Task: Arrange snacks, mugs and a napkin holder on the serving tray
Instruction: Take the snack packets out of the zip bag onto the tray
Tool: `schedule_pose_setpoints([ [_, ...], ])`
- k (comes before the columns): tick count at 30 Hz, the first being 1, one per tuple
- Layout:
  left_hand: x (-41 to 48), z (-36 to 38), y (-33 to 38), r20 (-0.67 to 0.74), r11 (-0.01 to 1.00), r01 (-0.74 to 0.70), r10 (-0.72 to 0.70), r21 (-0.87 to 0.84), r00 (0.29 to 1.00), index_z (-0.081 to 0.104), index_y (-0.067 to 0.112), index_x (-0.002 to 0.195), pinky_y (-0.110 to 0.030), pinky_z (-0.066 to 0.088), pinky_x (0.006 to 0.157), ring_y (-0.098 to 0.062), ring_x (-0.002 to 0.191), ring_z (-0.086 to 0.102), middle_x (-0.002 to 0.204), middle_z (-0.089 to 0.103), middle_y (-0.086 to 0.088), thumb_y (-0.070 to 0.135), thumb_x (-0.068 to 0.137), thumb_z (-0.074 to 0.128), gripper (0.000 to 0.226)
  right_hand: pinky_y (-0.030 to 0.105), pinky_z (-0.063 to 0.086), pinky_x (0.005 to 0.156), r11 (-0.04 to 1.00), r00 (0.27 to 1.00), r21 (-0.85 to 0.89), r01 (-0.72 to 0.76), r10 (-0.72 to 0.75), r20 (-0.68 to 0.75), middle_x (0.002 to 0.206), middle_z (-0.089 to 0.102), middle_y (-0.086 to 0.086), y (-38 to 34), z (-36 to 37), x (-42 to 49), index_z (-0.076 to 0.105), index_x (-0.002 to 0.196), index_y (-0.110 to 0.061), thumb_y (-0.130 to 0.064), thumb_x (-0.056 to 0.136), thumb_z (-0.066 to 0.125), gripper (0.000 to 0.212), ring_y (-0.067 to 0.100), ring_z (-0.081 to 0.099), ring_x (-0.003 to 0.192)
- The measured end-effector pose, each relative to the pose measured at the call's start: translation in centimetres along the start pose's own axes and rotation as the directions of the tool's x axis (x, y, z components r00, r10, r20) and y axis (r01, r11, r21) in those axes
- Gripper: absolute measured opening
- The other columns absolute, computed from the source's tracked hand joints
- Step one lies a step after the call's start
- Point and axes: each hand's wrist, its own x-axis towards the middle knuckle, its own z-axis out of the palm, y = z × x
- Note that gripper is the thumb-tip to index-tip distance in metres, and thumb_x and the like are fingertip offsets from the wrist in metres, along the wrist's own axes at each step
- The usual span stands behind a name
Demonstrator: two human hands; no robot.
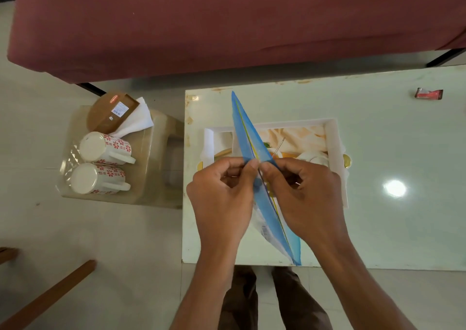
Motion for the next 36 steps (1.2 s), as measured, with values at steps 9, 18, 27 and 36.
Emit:
schedule_pose_setpoints([
  [9,-0.1,1.0,0.6,-0.010,0.905,-0.252,0.272,0.342,0.962,0.075,0.009,0.064,-0.037,0.056,0.050,-0.020,0.046,0.064,0.053,0.069,0.001,0.010,0.079,0.077,0.015,0.024,0.024,0.044,0.866,0.969,-0.462,0.190,-0.241,-0.053,0.049,0.045,0.007,-0.2,0.9,-1.0,0.054,0.053,-0.003,0.007,0.077,0.071,0.031,0.024,0.040,0.041],
  [18,2.0,-3.2,-1.3,-0.029,0.915,-0.118,0.140,0.386,0.990,0.079,0.014,0.079,-0.034,0.060,0.059,-0.009,0.054,0.068,0.064,0.073,0.006,0.013,0.083,0.076,0.005,0.026,0.035,0.044,0.826,0.961,-0.559,0.069,-0.204,-0.184,0.050,0.051,0.009,3.5,-3.9,0.3,0.068,0.064,-0.001,-0.003,0.086,0.071,0.023,0.029,0.044,0.041],
  [27,3.6,-5.7,-0.3,-0.056,0.846,-0.081,0.130,0.527,0.990,0.073,0.019,0.081,-0.026,0.052,0.065,-0.009,0.066,0.069,0.068,0.067,0.014,0.016,0.087,0.073,0.008,0.004,0.040,0.064,0.925,0.958,-0.376,-0.057,-0.055,-0.280,0.069,0.073,0.001,3.7,-6.7,0.2,0.079,0.090,-0.012,-0.014,0.090,0.067,0.013,0.017,0.070,0.058],
  [36,0.5,-4.8,2.0,0.071,0.940,-0.120,0.102,0.319,0.992,0.052,0.025,0.092,-0.020,0.056,0.051,-0.002,0.066,0.073,0.078,0.078,0.011,0.011,0.096,0.063,0.019,0.000,0.044,0.062,0.939,0.979,-0.345,0.010,-0.079,-0.188,0.076,0.067,-0.011,1.1,-5.6,-1.5,0.075,0.102,-0.016,-0.017,0.085,0.074,0.017,0.008,0.067,0.071],
])
